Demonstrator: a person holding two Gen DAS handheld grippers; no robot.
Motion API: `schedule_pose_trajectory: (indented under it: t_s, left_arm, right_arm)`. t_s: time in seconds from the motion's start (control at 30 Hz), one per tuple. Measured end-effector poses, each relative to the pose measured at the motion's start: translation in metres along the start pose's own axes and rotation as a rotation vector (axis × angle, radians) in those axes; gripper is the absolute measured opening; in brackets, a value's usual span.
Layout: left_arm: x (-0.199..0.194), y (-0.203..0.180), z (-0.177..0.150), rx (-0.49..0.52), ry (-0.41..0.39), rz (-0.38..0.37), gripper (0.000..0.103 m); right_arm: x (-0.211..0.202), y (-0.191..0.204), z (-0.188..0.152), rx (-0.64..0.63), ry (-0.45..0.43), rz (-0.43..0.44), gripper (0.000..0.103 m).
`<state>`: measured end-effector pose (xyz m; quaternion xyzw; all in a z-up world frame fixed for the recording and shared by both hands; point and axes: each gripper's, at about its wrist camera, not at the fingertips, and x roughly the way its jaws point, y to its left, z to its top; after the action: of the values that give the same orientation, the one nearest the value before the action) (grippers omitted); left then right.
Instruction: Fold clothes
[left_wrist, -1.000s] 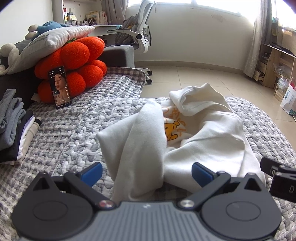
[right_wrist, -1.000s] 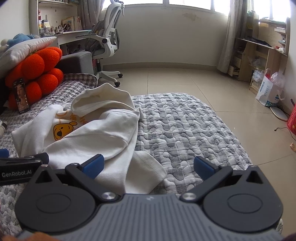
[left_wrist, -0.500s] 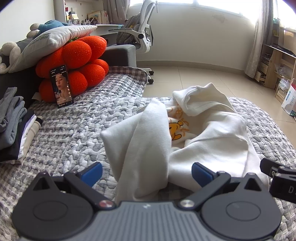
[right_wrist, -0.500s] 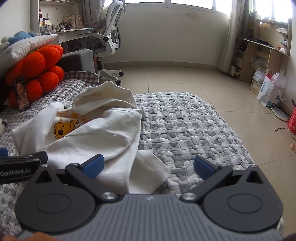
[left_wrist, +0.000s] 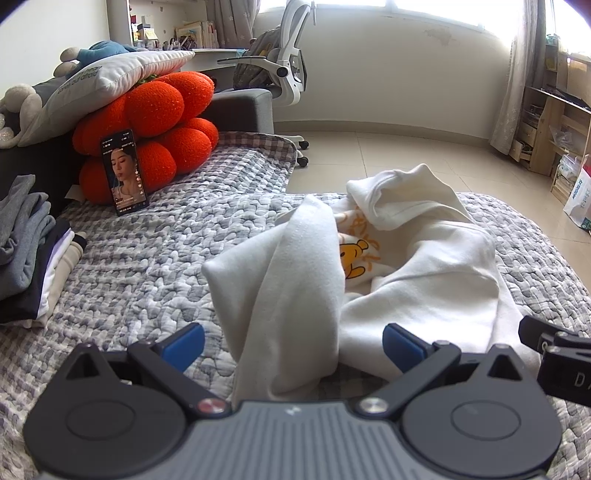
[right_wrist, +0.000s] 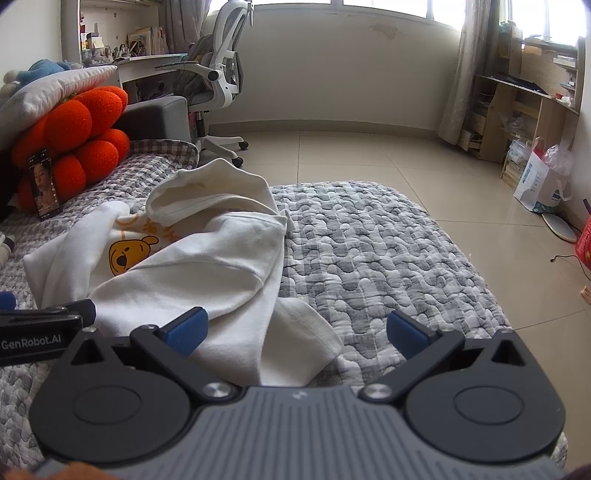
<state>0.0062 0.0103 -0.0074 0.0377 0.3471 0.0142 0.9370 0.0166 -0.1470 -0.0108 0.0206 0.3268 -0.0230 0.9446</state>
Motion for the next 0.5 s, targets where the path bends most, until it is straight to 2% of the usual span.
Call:
schedule_pose_trajectory:
  t_s: [0.5]
  left_arm:
    - [0.0009, 0.0, 0.0003, 0.008, -0.002, 0.013, 0.103]
  right_arm:
    - [0.0028, 0.0012, 0.0001, 0.002, 0.004, 0.003, 0.103]
